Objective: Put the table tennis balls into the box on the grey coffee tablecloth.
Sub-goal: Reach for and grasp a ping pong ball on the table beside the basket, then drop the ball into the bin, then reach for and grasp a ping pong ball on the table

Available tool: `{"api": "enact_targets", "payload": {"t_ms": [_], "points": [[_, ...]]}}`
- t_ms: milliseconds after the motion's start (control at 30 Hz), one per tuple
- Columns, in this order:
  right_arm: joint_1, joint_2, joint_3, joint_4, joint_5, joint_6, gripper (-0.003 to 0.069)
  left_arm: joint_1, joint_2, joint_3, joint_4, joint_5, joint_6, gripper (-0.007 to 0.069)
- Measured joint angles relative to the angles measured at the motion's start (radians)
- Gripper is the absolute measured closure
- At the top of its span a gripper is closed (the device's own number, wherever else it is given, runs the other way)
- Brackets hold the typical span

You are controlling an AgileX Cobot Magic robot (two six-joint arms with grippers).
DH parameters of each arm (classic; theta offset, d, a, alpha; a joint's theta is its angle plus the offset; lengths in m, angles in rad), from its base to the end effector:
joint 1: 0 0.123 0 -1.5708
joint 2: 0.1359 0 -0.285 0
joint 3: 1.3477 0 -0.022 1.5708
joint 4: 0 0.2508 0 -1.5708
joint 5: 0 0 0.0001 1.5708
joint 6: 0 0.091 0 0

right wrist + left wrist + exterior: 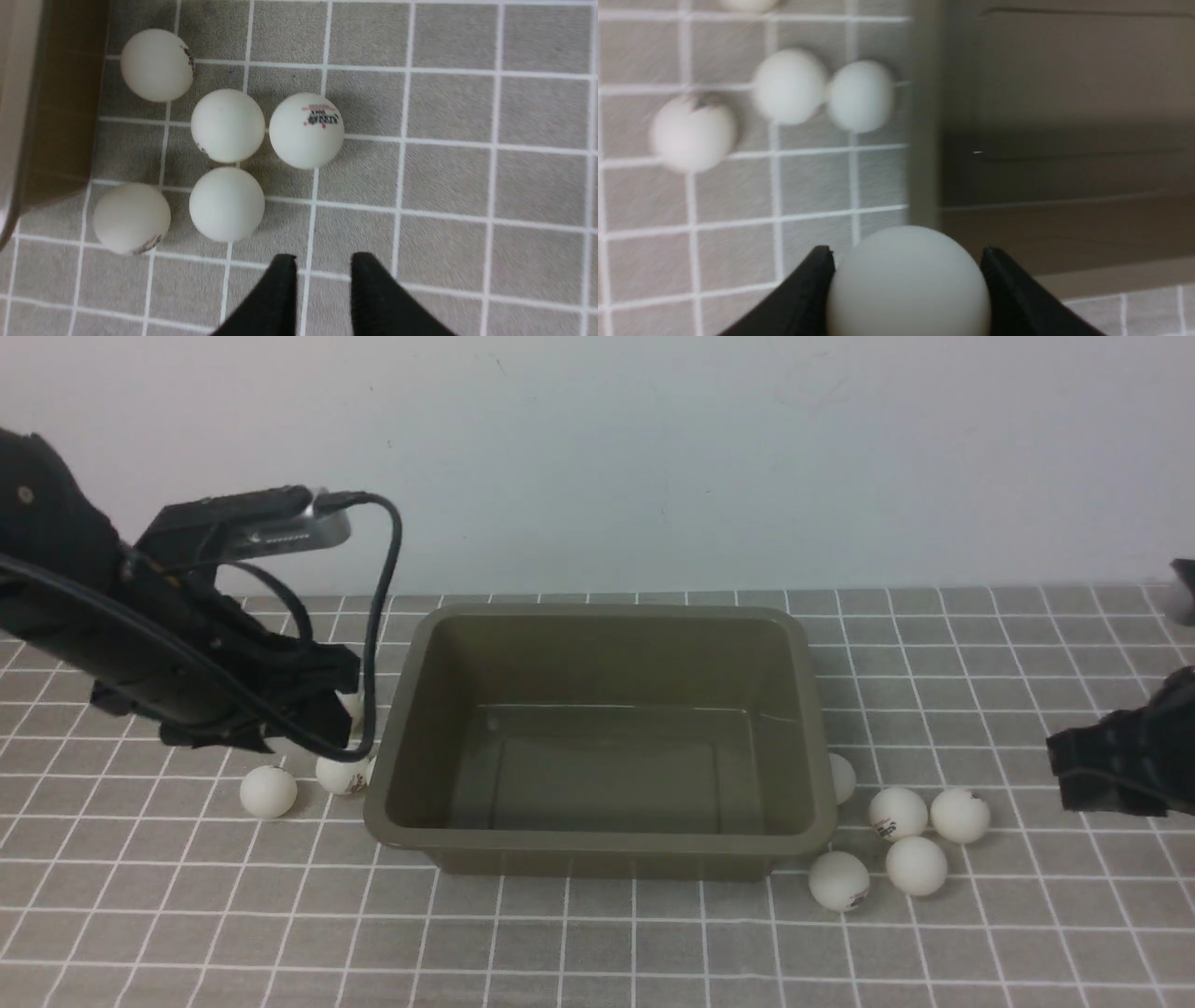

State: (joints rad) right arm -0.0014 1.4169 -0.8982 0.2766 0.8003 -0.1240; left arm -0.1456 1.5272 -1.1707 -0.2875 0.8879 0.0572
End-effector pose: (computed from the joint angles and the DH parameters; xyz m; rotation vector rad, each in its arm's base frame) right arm 0.2631 0.0175 0.2394 0.0510 2.7763 0.2921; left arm 0.3049 -0.0650 0.2807 0.0916 2.7161 -0.3812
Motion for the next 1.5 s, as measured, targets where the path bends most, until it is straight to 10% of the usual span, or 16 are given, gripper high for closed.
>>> {"api": "enact_targets", "payload": {"t_ms": [233, 633, 767, 1033, 1267, 1500], "points": [[0.0, 0.247, -0.12, 0.023, -0.034, -0.022, 0.0203, -0.127, 0.15, -0.106, 0.009, 0.025, 0.02, 0.0279], [0.001, 0.434, -0.203, 0.11, -0.049, -0.084, 0.0143, -0.149, 0.268, -0.204, 0.036, 0.057, 0.01, 0.0004], [0.001, 0.454, -0.207, 0.133, -0.063, -0.097, 0.0143, -0.136, 0.268, -0.276, 0.084, 0.114, -0.024, 0.0088], [0.001, 0.483, -0.218, 0.107, -0.059, -0.097, 0.0305, -0.08, 0.263, -0.398, 0.185, 0.273, -0.048, 0.0578], [0.012, 0.328, -0.276, 0.099, 0.026, -0.044, 0.0298, 0.076, 0.246, -0.401, 0.219, 0.336, -0.048, 0.0629], [0.255, 0.225, -0.328, 0.251, -0.05, -0.152, 0.0298, 0.186, 0.287, -0.402, 0.242, 0.337, -0.048, 0.0617]]}}
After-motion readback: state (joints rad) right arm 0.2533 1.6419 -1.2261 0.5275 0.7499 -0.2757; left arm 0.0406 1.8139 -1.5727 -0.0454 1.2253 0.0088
